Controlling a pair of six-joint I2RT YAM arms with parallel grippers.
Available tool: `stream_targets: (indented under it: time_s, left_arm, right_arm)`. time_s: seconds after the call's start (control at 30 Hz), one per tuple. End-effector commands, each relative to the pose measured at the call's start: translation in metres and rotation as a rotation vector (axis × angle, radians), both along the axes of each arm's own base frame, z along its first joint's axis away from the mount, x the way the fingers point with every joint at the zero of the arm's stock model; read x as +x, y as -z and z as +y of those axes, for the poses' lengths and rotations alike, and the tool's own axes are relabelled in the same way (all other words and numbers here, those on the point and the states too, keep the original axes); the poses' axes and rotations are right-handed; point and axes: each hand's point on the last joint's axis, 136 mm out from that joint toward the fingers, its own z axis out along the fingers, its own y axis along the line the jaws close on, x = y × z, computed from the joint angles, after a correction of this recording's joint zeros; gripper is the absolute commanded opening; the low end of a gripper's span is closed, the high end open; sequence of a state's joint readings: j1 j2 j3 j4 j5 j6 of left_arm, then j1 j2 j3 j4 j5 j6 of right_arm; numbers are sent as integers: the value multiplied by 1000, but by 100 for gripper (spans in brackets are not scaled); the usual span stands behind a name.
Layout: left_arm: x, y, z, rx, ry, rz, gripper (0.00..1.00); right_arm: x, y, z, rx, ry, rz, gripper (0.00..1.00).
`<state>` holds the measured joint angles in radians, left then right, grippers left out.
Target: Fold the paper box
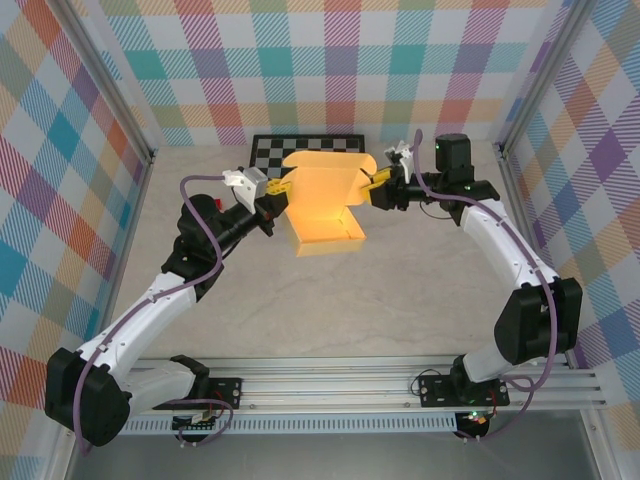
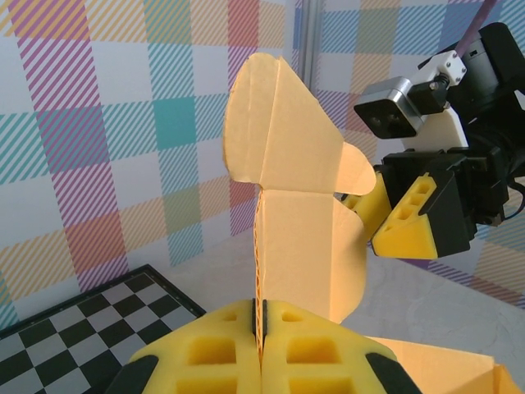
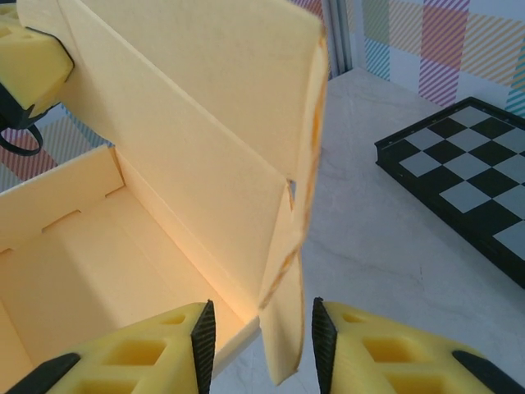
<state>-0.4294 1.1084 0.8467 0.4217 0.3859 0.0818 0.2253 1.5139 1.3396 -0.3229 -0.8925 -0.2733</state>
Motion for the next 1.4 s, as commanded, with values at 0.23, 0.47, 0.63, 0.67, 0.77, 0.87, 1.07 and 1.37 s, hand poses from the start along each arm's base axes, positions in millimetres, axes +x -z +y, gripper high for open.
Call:
stream_targets:
  time_s: [0.23,0.47,0.63,0.67,0.77,0.87,1.07,1.37]
  left_arm:
    - [-6,-9,1,-17,27,-32,0]
    - [5,9,1,42,-6,24,0]
    - [30,42,5,114,-92,132,0]
    - [37,48,8,117,-125,153,0]
    - [59,64,14,107,-237,227,0]
    - [75,80,8,93,-313,286,1]
    - [96,116,-20,122,-402,351,5]
    - [88,161,-17,248,-275,352,36]
  right_arm:
    - [-2,-7,5,2,-42,12,22]
    - [8,1,-4,-89,55,-12,0]
    - [25,9,-15,-204,253,-111,0]
    - [30,9,-18,-213,306,-116,0]
    - [42,16,-23,-253,462,-119,0]
    - [47,27,-17,-288,576,-133,0]
    - [63,52,-17,-276,790,-118,0]
    - [80,74,-26,-362,742,-237,0]
